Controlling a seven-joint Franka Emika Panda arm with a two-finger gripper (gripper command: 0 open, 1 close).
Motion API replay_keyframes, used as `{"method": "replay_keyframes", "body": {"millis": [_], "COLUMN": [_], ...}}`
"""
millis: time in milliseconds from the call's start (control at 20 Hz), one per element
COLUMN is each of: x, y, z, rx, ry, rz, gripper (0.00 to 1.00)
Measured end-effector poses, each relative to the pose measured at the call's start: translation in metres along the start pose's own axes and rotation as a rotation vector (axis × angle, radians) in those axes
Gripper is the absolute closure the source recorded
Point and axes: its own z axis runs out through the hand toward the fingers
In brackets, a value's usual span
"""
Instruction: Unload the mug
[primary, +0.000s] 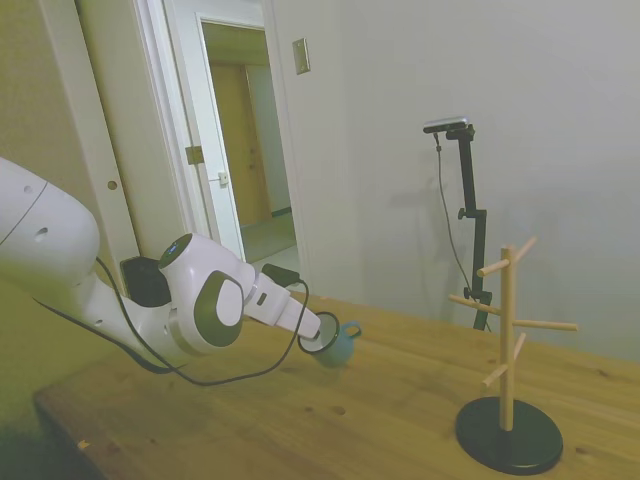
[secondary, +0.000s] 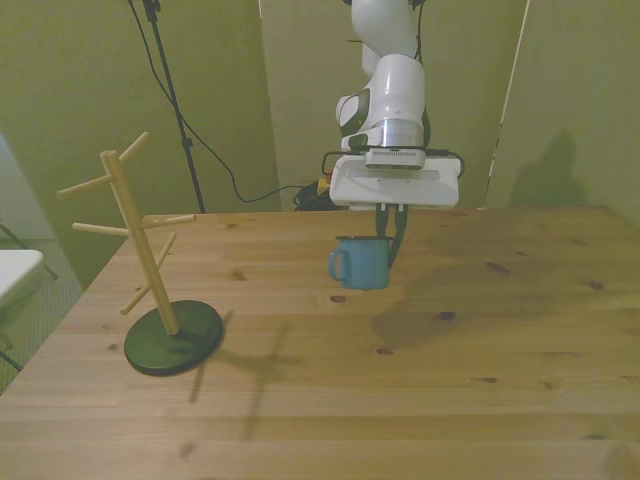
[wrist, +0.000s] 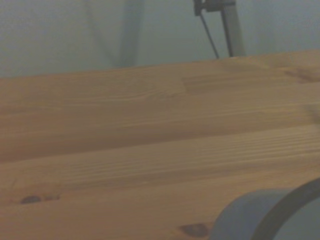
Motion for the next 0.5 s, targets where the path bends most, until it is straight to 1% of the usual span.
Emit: {"method": "replay_keyframes", "body": {"millis": [200, 350, 500], "x": [-0.023, -0.020, -0.002], "y": [-0.014, -0.025, -0.020], "z": [-0.009, -0.038, -0.067], "rx": [-0.013, -0.022, -0.048], "ry": [-0.077, -0.135, -0.166], "rz": [-0.027, -0.052, -0.069], "gripper": [1.00, 1.00, 1.00]}}
